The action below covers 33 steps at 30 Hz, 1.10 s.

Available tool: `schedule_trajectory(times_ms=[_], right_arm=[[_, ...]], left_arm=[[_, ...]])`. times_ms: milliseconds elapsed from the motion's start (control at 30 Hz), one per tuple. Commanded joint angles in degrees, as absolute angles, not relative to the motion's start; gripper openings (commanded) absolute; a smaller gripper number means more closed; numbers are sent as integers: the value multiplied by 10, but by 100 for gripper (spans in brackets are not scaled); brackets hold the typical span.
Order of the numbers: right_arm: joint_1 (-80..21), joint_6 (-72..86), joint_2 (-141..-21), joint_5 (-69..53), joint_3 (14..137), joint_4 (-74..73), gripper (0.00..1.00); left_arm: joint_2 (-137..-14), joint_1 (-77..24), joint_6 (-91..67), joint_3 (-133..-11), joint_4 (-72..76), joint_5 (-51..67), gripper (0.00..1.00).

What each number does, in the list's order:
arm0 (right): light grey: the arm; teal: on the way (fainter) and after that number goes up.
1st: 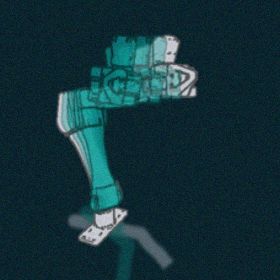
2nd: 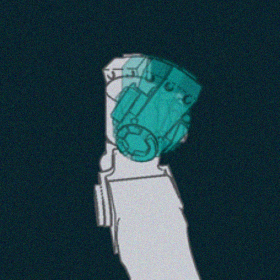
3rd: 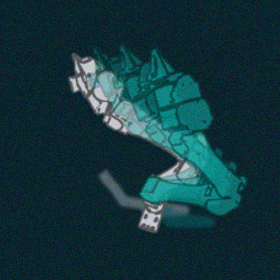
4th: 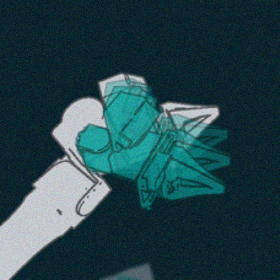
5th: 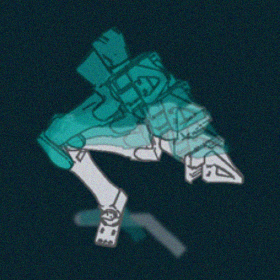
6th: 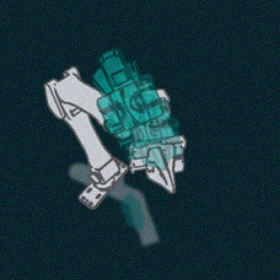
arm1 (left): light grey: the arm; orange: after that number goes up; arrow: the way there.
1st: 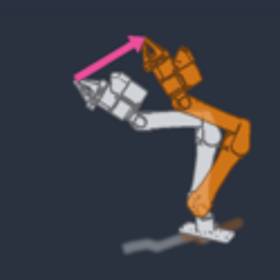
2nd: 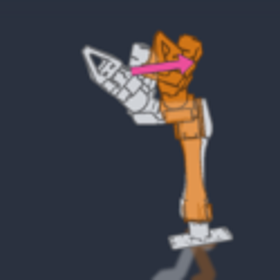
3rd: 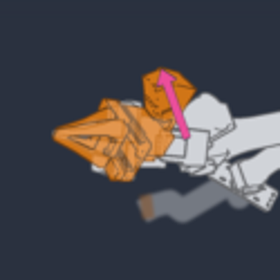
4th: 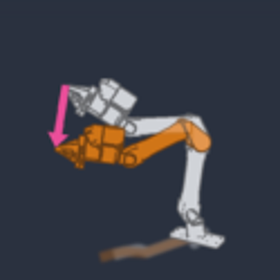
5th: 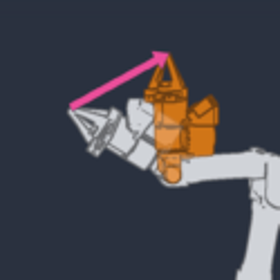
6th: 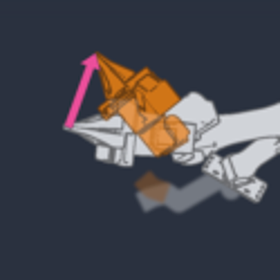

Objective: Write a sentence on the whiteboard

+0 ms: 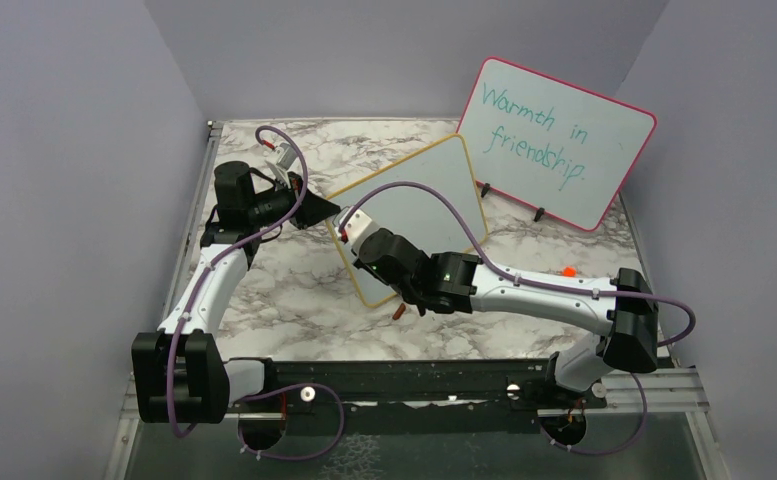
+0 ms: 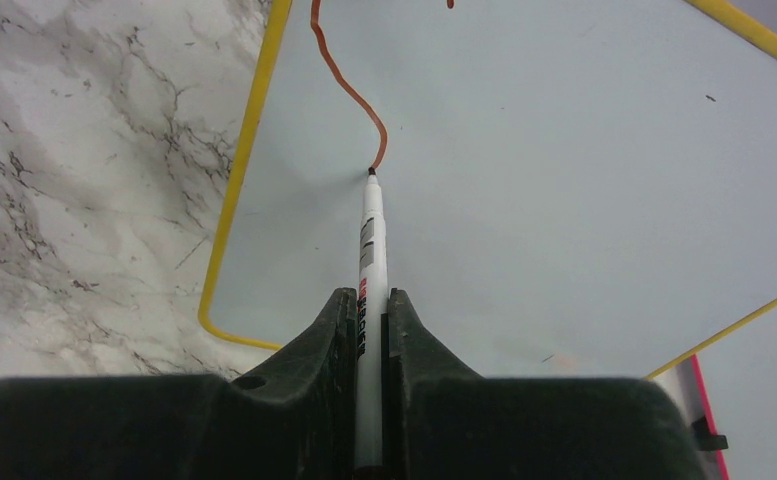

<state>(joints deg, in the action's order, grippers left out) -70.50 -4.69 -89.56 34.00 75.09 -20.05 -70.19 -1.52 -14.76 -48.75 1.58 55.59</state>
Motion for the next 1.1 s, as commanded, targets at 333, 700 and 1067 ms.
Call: schedule_trajectory(times_ms=[333, 700, 1067], right_arm=[[-714, -34, -911, 282, 762, -217, 1], [-718, -34, -918, 288, 771, -181, 1], [-718, -37, -901, 303, 758, -130, 1]], left_arm=[[-715, -22, -102, -482, -17, 499, 0], [-713, -22, -103, -482, -16, 501, 0], [-711, -22, -103, -482, -16, 499, 0]])
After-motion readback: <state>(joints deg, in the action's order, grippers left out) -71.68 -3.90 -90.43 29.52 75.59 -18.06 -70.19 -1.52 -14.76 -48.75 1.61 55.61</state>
